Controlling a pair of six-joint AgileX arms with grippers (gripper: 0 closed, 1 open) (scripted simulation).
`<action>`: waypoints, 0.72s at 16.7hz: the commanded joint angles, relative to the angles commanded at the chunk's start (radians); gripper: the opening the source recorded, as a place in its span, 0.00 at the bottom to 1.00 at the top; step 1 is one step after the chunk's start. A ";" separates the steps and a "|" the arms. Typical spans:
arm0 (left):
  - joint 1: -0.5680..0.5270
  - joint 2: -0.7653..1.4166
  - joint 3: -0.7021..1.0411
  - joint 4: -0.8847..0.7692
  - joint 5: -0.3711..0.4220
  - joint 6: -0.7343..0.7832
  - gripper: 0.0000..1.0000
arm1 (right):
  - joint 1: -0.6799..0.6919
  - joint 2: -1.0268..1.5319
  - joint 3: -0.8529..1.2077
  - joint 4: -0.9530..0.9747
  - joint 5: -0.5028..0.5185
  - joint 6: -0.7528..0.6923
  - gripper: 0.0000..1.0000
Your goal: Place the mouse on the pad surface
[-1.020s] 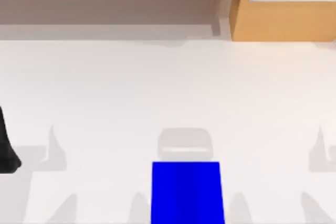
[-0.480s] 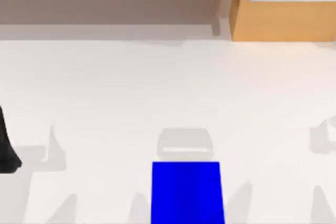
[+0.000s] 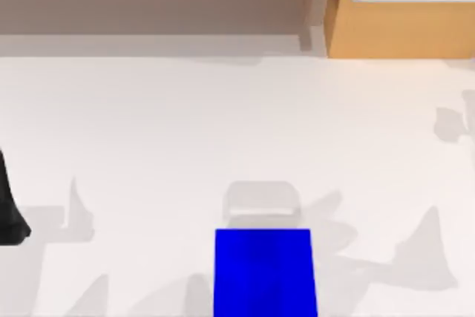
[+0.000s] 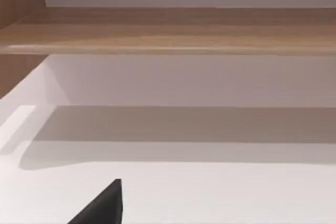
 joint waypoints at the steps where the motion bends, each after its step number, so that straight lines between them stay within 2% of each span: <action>1: 0.000 0.000 0.000 0.000 0.000 0.000 1.00 | -0.009 0.053 0.052 -0.042 0.009 -0.002 1.00; 6: 0.000 0.000 0.000 0.000 0.000 0.000 1.00 | -0.048 0.407 0.348 -0.245 0.037 0.011 1.00; 12: 0.000 0.000 0.000 0.000 0.000 0.000 1.00 | -0.106 0.915 0.768 -0.535 0.024 0.076 1.00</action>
